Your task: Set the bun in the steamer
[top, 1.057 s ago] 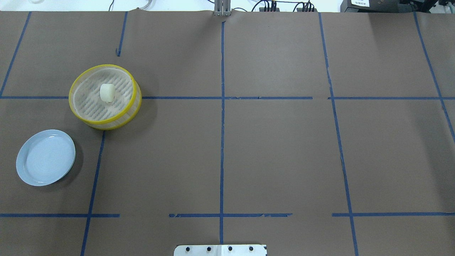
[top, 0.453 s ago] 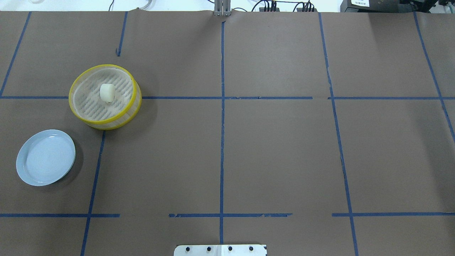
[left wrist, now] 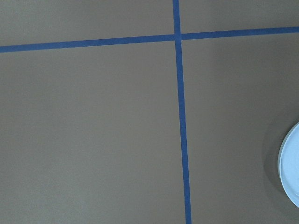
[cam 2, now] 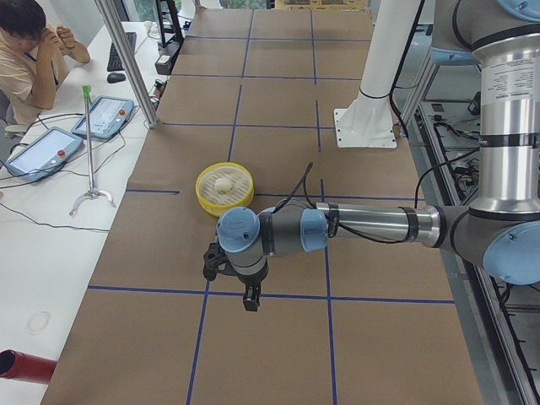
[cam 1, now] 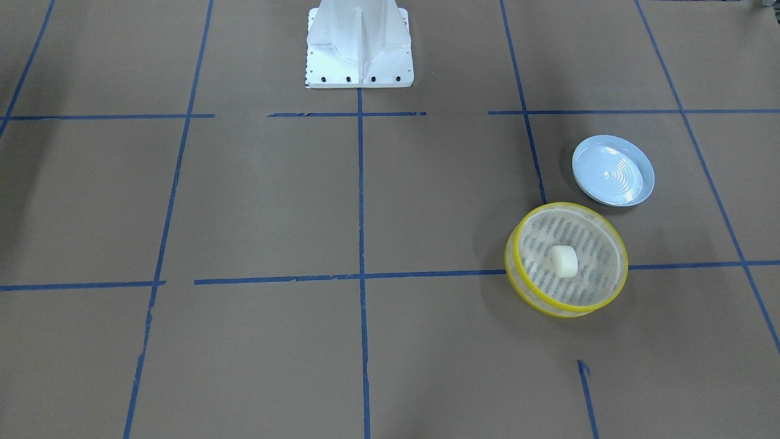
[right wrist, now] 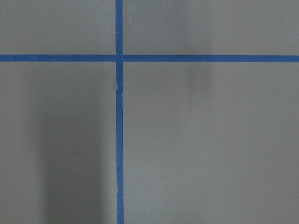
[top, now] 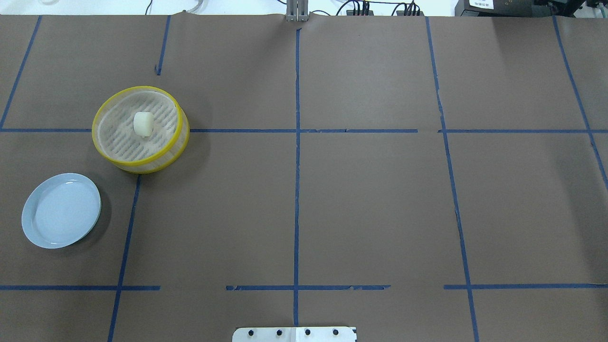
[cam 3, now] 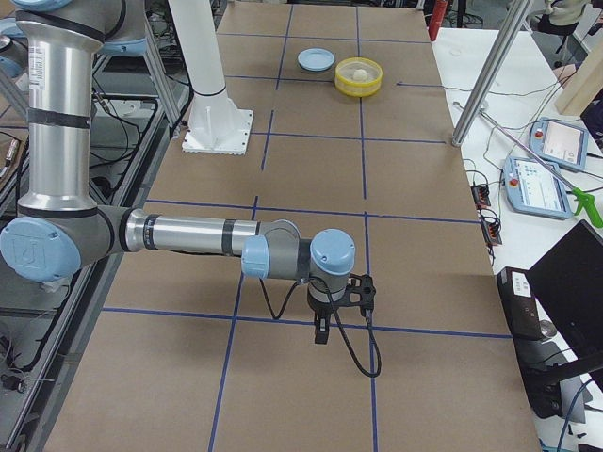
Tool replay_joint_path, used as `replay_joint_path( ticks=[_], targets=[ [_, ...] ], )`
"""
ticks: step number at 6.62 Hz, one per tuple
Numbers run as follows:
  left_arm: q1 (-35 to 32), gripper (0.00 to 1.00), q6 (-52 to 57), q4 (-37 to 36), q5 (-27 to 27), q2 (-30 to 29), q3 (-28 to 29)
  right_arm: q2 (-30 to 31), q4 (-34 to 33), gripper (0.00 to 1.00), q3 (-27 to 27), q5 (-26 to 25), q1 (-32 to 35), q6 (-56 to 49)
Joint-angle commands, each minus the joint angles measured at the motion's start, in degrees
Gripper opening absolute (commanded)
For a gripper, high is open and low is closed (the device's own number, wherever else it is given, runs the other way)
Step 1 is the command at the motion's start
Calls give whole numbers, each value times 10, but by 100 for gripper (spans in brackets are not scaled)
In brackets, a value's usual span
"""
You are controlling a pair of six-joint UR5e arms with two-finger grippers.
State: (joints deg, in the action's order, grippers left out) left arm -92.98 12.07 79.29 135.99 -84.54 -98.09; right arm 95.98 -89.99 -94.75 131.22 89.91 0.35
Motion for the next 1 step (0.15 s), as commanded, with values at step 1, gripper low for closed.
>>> replay_joint_path(
  ticks=[1],
  targets=[
    [0, 100, 0, 0, 0, -3, 1, 0, 0, 100, 0, 0, 0, 0]
  ],
)
